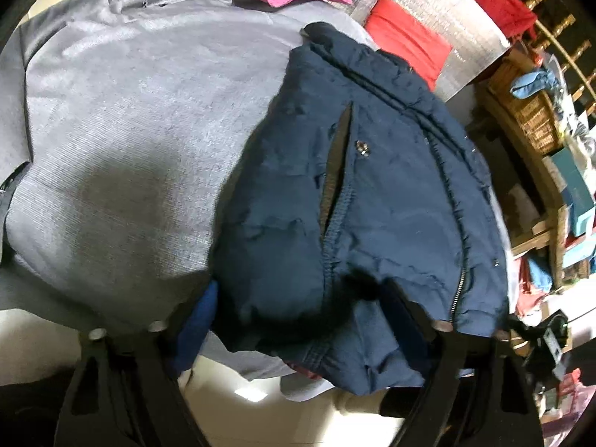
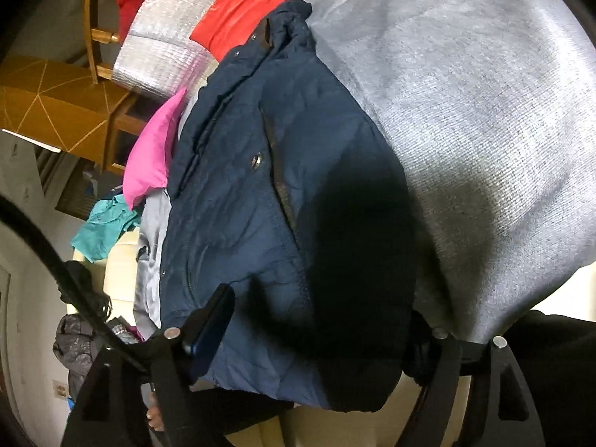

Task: Fold large clothes
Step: 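Grasp the navy jacket's hem with both grippers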

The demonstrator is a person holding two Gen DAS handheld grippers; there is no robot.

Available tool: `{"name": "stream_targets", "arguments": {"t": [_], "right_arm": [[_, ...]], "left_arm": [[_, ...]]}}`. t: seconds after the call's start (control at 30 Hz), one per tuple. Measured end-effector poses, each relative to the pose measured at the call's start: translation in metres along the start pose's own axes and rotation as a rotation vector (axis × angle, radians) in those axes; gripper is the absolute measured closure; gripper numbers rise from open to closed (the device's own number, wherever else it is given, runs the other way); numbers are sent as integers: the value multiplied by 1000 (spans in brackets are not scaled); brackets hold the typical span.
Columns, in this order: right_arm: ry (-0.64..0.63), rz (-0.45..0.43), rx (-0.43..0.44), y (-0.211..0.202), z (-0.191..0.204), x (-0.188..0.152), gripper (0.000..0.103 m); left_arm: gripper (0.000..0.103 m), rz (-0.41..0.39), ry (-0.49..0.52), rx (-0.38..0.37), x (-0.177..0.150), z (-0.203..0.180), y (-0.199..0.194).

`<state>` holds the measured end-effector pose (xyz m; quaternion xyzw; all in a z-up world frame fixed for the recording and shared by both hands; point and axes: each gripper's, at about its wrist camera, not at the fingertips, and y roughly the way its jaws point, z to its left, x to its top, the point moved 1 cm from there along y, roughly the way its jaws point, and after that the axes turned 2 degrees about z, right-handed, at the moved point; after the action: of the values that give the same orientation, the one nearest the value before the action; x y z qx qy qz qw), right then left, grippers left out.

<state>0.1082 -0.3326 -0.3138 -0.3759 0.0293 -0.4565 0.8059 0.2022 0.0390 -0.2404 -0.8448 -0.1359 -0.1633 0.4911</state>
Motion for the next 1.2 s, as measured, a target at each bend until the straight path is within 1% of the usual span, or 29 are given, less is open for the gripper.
{"name": "stream_targets", "arguments": {"t": [0.03,0.07,0.1,0.2,0.27,0.3,0.33,0.43,0.47,0.5,0.53,0.6,0.67,0.7,0.73,0.77,0.83,0.87,0.9,0.93,0.97,1.0,1.07,1.1,1.13,1.17,1.2], "right_arm": [[6,-8,-4,0,-1,-1,41],[13,-11,-16,0,-4,-1,51],[25,-13,-22,-3,-8,-1,53],[69,-18,8,-4,-15,1,54],[81,-15,19,-4,-18,2,54],[87,-13,24,-5,-19,2,54],[98,-12,36,-6,-21,3,54],[121,-15,90,-12,-26,3,54],[119,-21,123,-14,-25,3,54],[107,-36,159,-18,-22,3,54],[93,-49,186,-23,-19,2,54],[66,-67,226,-27,-11,2,54],[70,-56,222,-24,-11,2,54],[89,-36,209,-19,-14,2,54],[105,-27,192,-15,-16,1,52],[118,-16,176,-12,-18,1,45],[128,-8,173,-10,-19,1,43],[122,-10,173,-10,-18,1,39],[116,-11,171,-10,-16,2,37],[114,-9,170,-8,-14,2,30],[116,-5,166,-6,-13,2,24],[120,-1,160,-4,-14,3,23],[123,2,150,-1,-16,3,23],[117,-1,147,-1,-16,3,26],[106,-7,141,-1,-15,3,30],[90,-14,117,-2,-14,3,44],[80,-20,92,-2,-14,2,50]], "left_arm": [[45,-2,-1,4,0,0,-1],[46,0,0,8,0,1,0],[47,0,1,7,-1,1,0],[48,-4,5,11,0,0,-2],[43,0,-5,16,1,0,-1],[37,4,-11,10,1,1,-2],[37,4,-15,-4,0,0,-2],[40,-25,21,-24,-2,-5,-8],[44,-39,41,-39,-2,-9,-11],[51,-50,67,-54,-3,-13,-14],[52,-59,85,-60,-3,-16,-16],[52,-58,92,-63,-3,-18,-16],[44,-35,68,-55,-1,-15,-11],[32,-20,48,-60,0,-14,-7],[31,-6,23,-76,-2,-10,-5],[31,-2,8,-83,-2,-8,-4],[32,-5,12,-87,-3,-8,-5],[32,-6,18,-89,-3,-9,-5],[35,-12,26,-87,-4,-9,-5],[45,-14,34,-83,-4,-10,-5],[48,-14,41,-76,-4,-10,-5],[51,-16,41,-71,-4,-10,-4],[52,-12,15,-82,-2,-4,-3],[51,-9,-5,-89,-1,-2,-2],[49,-5,-27,-92,0,1,-1],[47,0,-39,-98,1,2,1],[44,4,-46,-105,0,3,2]]}}
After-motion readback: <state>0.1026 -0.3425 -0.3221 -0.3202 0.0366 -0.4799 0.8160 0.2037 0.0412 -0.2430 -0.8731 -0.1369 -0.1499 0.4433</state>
